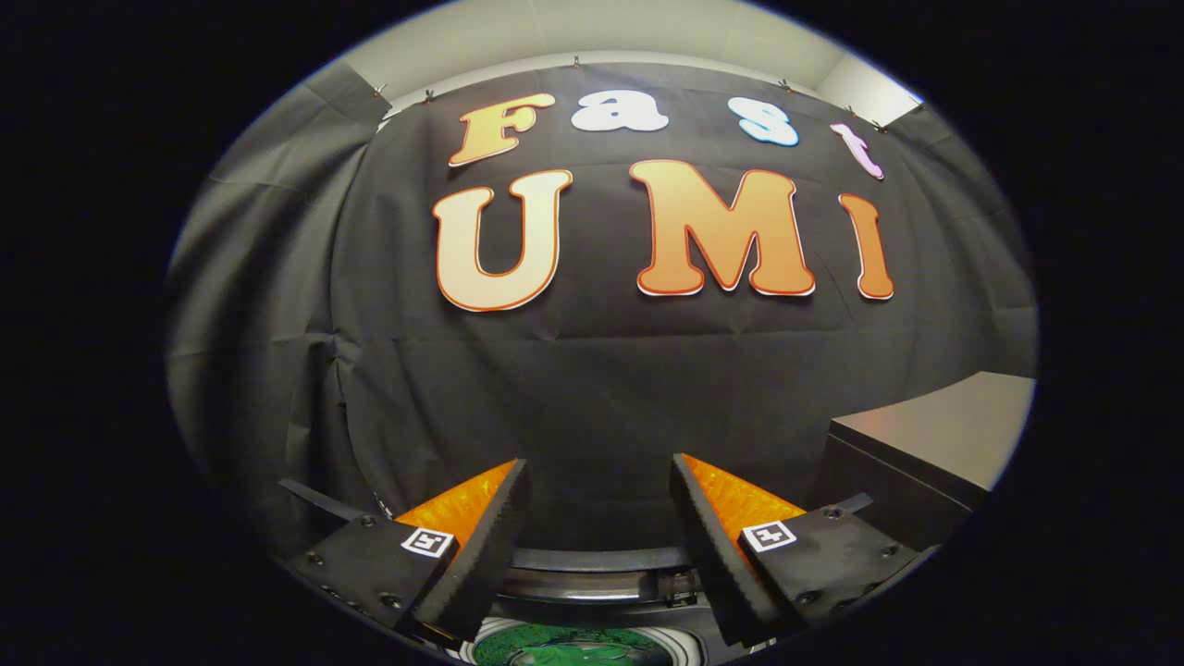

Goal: Put the clothes into the washing machine and then close the washing machine lid.

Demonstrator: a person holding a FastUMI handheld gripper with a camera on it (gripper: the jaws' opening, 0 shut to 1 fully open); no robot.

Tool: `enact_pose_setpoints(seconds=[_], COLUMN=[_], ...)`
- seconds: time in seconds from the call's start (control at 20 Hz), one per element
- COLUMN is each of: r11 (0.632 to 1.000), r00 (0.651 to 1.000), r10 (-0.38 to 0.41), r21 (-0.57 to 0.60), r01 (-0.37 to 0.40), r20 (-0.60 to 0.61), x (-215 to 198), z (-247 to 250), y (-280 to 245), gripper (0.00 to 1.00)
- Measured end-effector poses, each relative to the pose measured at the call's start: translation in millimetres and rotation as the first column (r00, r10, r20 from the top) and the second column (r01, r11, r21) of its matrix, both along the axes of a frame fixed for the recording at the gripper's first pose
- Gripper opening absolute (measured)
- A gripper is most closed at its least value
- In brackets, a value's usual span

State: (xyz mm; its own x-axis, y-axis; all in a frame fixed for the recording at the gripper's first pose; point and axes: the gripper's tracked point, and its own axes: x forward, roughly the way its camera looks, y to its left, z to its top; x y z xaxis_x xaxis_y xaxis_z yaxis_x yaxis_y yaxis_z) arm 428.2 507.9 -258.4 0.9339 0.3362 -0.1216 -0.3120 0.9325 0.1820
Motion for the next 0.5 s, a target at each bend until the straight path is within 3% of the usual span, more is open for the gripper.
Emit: enact_pose_setpoints(seconds=[0.5], r11=[0.998], r00=[0.998], r10=[0.054], r21=[-0.024], r01=[-0.053], r20=[0.02], x=[-6.7], z=[-8.0], y=[2.8], gripper=[0.97])
